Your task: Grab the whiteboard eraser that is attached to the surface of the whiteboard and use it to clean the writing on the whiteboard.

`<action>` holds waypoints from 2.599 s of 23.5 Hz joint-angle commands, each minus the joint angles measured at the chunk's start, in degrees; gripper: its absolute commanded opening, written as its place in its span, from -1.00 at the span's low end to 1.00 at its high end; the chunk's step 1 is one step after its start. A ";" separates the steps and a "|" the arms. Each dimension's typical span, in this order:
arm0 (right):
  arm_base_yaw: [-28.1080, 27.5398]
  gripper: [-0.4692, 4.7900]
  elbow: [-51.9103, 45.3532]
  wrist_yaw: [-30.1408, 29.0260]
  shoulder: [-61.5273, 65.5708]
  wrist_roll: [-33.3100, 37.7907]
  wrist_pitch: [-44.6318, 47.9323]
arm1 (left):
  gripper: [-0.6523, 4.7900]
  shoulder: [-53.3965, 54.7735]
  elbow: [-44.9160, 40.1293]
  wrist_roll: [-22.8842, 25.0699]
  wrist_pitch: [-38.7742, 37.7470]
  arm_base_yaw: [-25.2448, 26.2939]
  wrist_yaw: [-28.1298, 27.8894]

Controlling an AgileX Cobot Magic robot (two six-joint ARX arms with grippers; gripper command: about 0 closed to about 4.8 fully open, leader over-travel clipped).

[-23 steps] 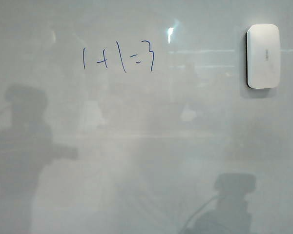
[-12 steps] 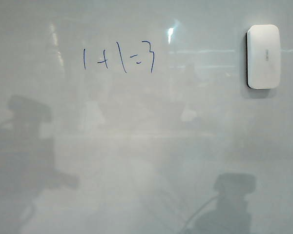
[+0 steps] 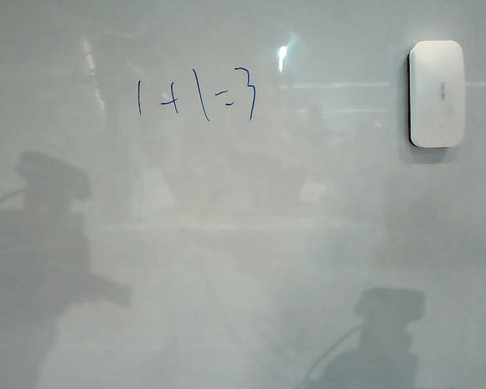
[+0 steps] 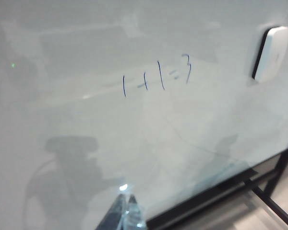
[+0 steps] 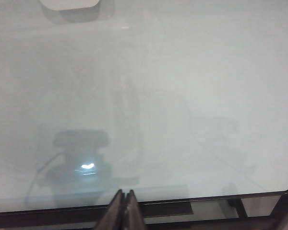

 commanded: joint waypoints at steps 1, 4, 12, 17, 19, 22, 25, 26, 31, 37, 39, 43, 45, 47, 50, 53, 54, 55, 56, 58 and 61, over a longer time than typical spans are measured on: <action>-0.15 -0.85 0.07 3.08 -0.04 -8.20 1.70 | -0.78 0.04 -3.65 0.02 8.24 0.13 -0.11; -0.11 -0.85 0.07 9.03 -0.04 -12.02 1.27 | -0.78 0.13 -6.08 -0.42 9.22 0.07 0.15; -0.04 -0.85 0.07 3.87 -0.04 0.39 2.32 | -0.78 0.13 -6.05 -3.15 9.97 0.07 11.65; -0.02 -0.84 0.07 -2.78 -0.04 11.15 4.61 | -0.78 0.11 -6.03 -2.91 10.08 0.07 11.65; -0.02 -0.77 0.20 -11.32 -0.04 11.98 5.70 | -0.78 0.11 -6.03 -2.91 10.12 0.07 11.65; -0.02 -0.58 0.35 -16.44 0.13 19.08 9.38 | -0.78 0.11 -5.88 -2.93 10.19 0.07 11.52; 0.00 -0.50 3.34 -15.87 0.13 22.69 12.94 | -0.78 0.11 -5.81 -2.95 10.84 0.07 11.54; 0.11 -0.50 5.22 -14.47 0.24 22.16 12.85 | -0.78 0.11 -5.70 -2.95 11.04 0.07 11.54; 0.24 -0.49 27.56 -6.23 7.50 1.86 4.37 | -0.78 0.11 -5.46 -2.97 14.36 0.07 11.65; 0.26 -0.15 47.10 -2.38 24.72 -5.20 -3.41 | -0.78 0.11 -3.85 -3.82 12.92 0.07 11.63; 0.28 -0.13 48.65 -2.29 29.33 -6.51 -0.70 | -0.78 0.09 -3.61 -3.85 12.68 0.07 11.61; 0.31 0.11 48.72 -2.19 37.77 -7.72 5.27 | -0.78 0.09 -3.58 -3.85 12.39 0.07 11.54; 0.37 0.24 48.70 -2.21 45.48 -7.37 7.56 | -0.78 0.13 -3.61 -3.48 12.57 0.07 11.43; 1.07 0.26 48.44 -2.19 48.76 -7.32 9.01 | -0.78 0.26 -3.61 -2.91 12.52 0.07 11.37; 3.65 0.26 47.63 -1.97 51.49 -7.32 11.19 | -0.78 0.26 -3.61 -2.95 12.07 0.07 10.64; 9.25 0.26 44.00 3.26 52.76 -7.34 15.72 | -0.78 0.28 -3.61 -2.93 12.11 0.07 9.88; 11.89 0.27 41.13 5.92 52.54 -7.34 19.61 | -0.78 0.28 -3.61 -2.93 12.07 0.07 9.07; 13.14 0.27 39.47 7.04 52.48 -7.34 22.16 | -0.78 0.26 -3.61 -2.93 11.96 0.07 8.17; 14.27 0.27 37.75 8.15 52.35 -7.34 24.90 | -0.78 0.26 -3.61 -2.95 11.98 0.09 7.87; 16.68 0.27 33.46 11.21 52.30 -7.34 32.33 | -0.78 0.26 -3.61 -2.95 12.07 0.09 7.82; 18.08 0.26 28.70 15.21 52.28 -7.34 40.94 | -0.78 0.26 -3.61 -2.95 12.04 0.09 7.69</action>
